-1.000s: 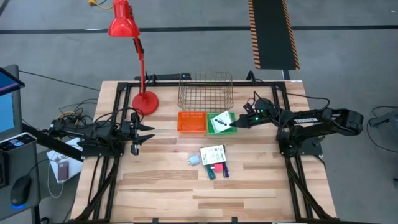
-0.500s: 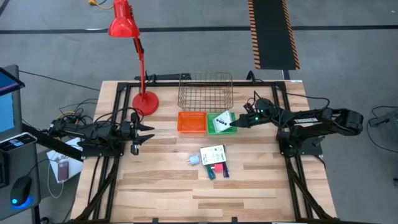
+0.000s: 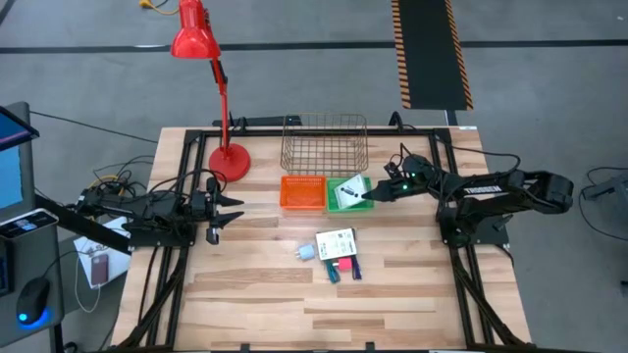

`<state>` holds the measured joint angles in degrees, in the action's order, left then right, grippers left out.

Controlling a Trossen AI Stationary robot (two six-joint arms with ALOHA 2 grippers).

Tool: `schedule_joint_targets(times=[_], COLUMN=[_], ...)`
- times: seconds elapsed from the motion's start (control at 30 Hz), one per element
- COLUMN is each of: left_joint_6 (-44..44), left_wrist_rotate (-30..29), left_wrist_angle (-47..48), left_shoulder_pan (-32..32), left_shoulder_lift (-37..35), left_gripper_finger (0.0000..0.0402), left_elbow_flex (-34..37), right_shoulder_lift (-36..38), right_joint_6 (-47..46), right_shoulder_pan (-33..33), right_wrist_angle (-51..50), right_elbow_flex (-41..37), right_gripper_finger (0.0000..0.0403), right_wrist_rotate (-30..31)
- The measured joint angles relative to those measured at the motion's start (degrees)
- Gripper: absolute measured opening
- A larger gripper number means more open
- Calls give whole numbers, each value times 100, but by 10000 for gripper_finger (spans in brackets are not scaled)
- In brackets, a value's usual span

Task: Pick and place items into bin
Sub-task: Put the top card reader box into the green bin

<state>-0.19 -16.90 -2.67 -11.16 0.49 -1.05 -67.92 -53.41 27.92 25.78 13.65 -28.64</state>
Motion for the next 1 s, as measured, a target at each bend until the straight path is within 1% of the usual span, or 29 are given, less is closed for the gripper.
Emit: schedule_joint_targets(times=[0.23,0.57,0.83,1.0], left_joint_6=[0,0,0,0], left_wrist_rotate=[1,0,0,1], left_wrist_angle=[-1,1,1,1], left_shoulder_pan=[-2,-1,0,0], left_shoulder_lift=[0,0,0,0], left_gripper_finger=[128,128,128,128], left_elbow_flex=[-1,1,1,1], right_shoulder_lift=[0,0,0,2], right_joint_6=[-7,0,1,142], right_shoulder_pan=[-1,0,0,-2], right_wrist_angle=[0,-4,-12,-94], right_elbow_flex=[0,0,0,0], right_gripper_finger=[235,235,235,234], right_wrist_rotate=[-2,-151,-157,-337])
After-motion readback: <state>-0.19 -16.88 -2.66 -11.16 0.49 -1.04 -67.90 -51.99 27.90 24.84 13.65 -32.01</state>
